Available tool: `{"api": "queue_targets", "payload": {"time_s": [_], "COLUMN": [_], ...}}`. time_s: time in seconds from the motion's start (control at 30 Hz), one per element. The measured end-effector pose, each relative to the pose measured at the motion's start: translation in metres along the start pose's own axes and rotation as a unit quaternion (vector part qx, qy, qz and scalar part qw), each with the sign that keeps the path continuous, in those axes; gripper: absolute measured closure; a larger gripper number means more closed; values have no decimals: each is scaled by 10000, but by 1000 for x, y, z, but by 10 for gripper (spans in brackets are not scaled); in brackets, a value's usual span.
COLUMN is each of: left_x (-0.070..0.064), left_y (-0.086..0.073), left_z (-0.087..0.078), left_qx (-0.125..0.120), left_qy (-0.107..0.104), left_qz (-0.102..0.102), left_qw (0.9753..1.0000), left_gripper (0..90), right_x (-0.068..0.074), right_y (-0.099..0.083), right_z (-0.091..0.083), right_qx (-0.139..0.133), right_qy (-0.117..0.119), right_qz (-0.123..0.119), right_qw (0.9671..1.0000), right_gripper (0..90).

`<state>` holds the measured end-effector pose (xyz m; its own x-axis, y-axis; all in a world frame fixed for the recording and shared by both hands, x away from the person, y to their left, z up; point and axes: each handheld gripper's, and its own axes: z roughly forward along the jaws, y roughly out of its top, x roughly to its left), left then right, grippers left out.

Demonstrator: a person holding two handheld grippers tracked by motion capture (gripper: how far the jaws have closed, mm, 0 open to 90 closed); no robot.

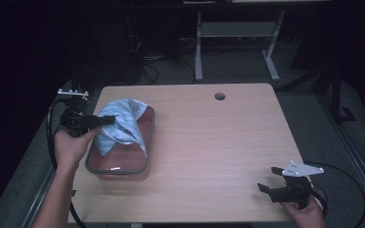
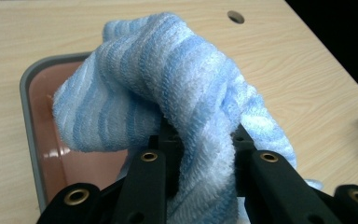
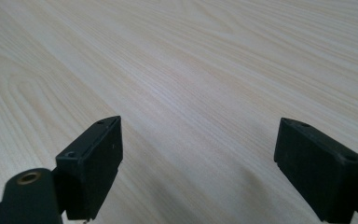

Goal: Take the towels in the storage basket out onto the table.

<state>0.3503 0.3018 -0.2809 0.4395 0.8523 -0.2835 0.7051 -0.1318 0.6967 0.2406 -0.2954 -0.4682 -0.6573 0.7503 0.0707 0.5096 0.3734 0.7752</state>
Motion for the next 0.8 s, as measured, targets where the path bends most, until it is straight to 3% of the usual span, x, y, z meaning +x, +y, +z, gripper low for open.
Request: {"api": "queue_targets", "payload": {"time_s": [0.37,0.8], "left_x": [-22,-51], "left_y": [17,31], "left_z": [-8,4], "left_qx": [-123,-68], "left_qy": [-120,-342], "left_qz": [252,527], "left_qw": [9995,9980], "left_gripper": [738,737], "right_x": [-1,-1], "right_y": [-1,0], "right_z": [0,-2], "right_qx": [-22,-24], "right_qy": [-13,-13], "right_qz": [11,6], "right_qw": [10000,10000], "right_gripper": [148,148]}}
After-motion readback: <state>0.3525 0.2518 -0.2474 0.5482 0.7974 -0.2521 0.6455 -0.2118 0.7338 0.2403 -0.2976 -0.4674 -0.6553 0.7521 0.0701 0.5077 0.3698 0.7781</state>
